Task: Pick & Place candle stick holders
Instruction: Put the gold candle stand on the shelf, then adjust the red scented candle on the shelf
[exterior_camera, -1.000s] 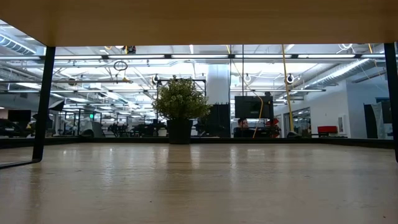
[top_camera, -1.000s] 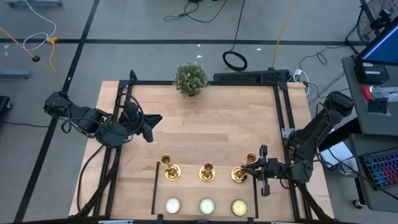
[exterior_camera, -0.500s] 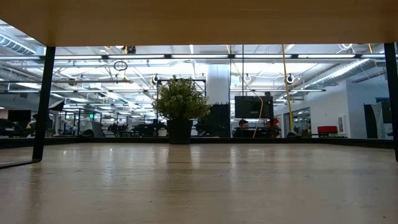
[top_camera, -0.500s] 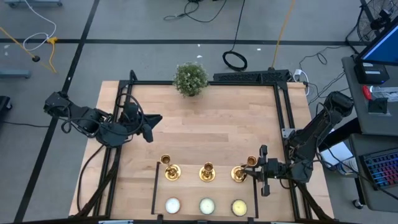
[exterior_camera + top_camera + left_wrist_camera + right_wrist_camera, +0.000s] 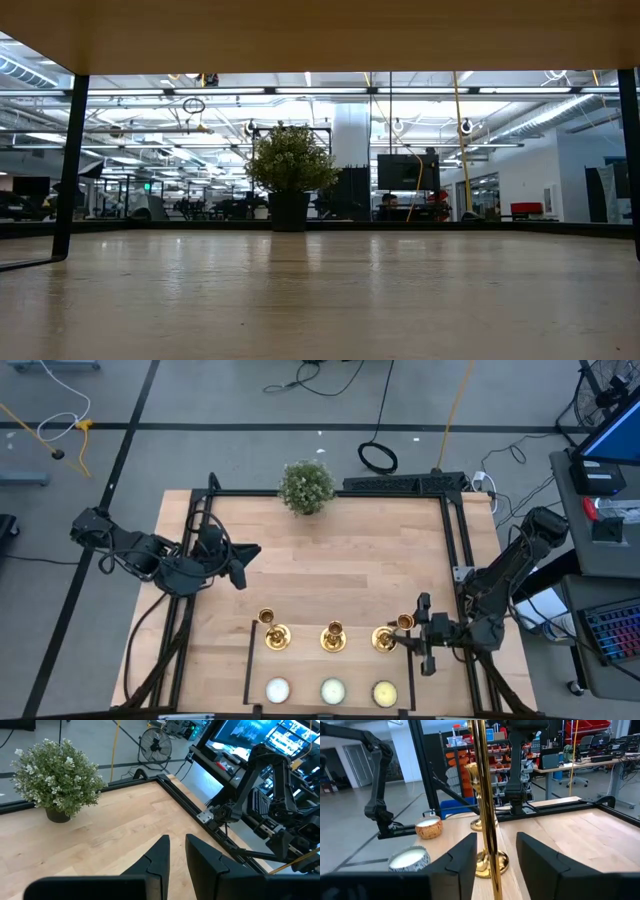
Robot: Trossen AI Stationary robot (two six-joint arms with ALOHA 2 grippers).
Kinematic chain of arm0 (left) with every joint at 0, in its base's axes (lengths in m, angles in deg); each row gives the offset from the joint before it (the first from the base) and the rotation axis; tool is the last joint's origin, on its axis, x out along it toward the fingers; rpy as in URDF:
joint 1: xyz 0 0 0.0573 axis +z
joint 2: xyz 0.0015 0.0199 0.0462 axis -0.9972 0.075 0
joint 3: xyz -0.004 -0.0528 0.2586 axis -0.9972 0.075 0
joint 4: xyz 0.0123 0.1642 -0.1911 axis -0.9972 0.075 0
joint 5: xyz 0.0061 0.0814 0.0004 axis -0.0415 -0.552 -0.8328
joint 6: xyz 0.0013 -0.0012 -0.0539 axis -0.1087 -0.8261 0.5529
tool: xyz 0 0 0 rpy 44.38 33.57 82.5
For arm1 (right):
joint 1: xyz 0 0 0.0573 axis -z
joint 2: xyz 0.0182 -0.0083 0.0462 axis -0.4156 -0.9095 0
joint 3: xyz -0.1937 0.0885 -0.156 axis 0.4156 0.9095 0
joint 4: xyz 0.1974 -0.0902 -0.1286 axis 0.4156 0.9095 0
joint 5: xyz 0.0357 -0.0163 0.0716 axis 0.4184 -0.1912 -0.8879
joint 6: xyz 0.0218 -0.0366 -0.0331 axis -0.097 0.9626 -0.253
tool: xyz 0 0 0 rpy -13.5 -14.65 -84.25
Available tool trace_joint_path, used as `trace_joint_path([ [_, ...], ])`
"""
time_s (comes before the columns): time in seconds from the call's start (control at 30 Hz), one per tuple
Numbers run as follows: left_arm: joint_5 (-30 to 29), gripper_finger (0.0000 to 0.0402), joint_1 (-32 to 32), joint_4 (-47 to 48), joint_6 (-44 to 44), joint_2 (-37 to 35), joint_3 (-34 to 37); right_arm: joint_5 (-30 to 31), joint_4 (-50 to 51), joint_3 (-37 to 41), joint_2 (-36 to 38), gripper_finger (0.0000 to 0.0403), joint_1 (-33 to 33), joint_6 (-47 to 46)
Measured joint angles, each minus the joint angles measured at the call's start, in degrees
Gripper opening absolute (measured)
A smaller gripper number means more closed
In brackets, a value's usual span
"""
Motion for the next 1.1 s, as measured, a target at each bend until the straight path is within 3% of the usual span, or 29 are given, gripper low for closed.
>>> trace_joint_path([
  [0.43,0.5,0.0065,0.0,0.5,0.0,0.0,0.0,-0.6,-3.4,0.0,0.0,0.0183,-3.2,0.0],
  [0.87,0.5,0.0065,0.0,0.8,0.0,0.0,0.0,9.4,-2.9,0.0,0.0,0.0194,-6.9,2.2],
  [1.1,1.5,0.0065,0.0,0.9,-0.6,0.0,0.0,15.6,-2.9,0.0,0.0,0.0192,-14.6,-1.2],
])
